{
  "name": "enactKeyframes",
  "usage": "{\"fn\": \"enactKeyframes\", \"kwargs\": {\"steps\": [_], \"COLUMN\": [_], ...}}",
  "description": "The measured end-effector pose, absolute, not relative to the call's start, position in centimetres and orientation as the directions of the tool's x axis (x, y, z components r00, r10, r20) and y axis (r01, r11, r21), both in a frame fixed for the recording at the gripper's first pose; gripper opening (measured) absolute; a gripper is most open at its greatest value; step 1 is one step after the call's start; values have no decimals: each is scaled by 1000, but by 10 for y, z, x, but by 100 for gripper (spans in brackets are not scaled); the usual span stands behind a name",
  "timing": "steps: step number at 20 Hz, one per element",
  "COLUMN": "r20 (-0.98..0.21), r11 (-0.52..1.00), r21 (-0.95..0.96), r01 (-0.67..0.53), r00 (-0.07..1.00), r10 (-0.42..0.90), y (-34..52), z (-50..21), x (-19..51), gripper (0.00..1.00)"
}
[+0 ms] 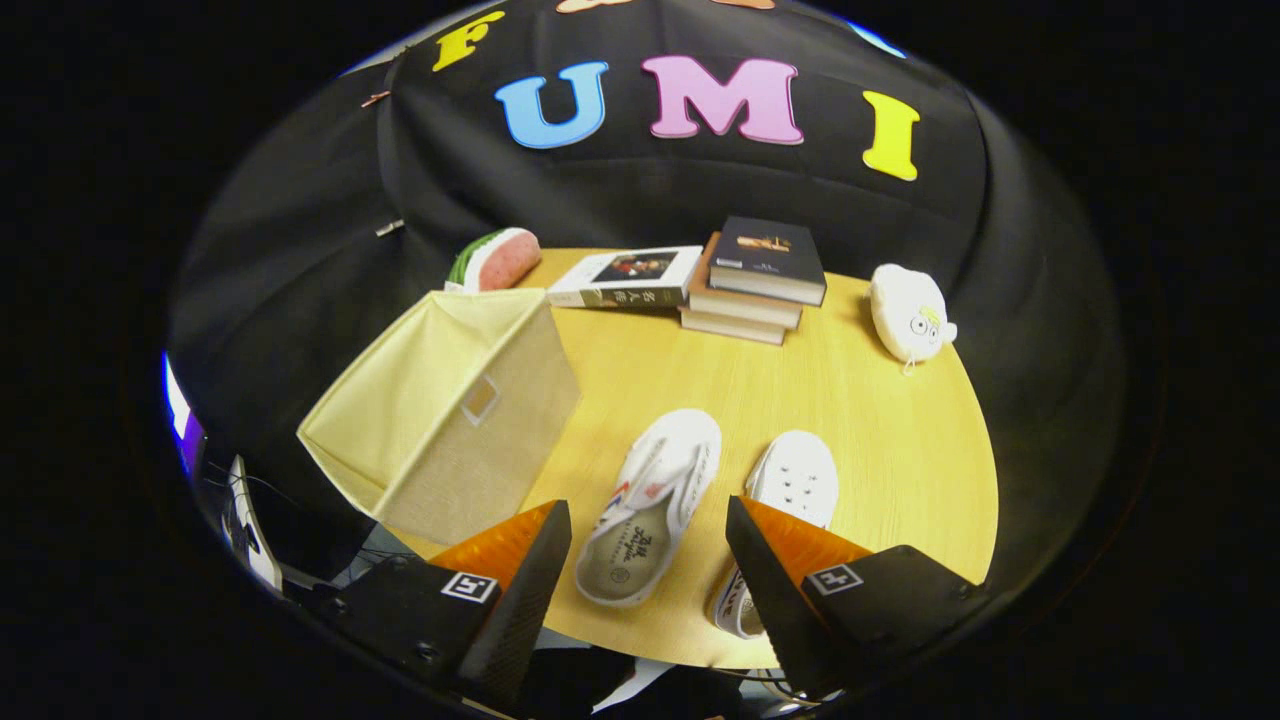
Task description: Open the storage box then place both shoes into the box .Put the left shoe in first, then the right shoe, with the right side of both shoes facing outward in a uniform manner.
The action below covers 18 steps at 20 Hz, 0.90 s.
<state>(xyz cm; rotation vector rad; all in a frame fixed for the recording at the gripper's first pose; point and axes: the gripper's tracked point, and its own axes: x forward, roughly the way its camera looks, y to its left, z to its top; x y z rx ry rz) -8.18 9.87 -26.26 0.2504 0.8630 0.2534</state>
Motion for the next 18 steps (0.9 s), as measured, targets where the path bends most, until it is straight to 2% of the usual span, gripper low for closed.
{"fn": "enactKeyframes", "kwargs": {"steps": [5,9,11,13,15,16,18], "r20": [-786,-797,-804,-810,-836,-837,-850], "r11": [957,956,963,971,968,962,948], "r21": [272,288,268,240,244,254,287], "r01": [-96,-57,-30,11,61,97,140], "r00": [552,539,544,553,519,521,493], "r10": [279,272,240,194,178,168,185], "y": [98,110,109,104,106,106,109], "z": [-331,-358,-370,-381,-390,-391,-387], "x": [-80,-60,-46,-34,-34,-31,-31], "gripper": [87,81,73,61,42,17,9]}}
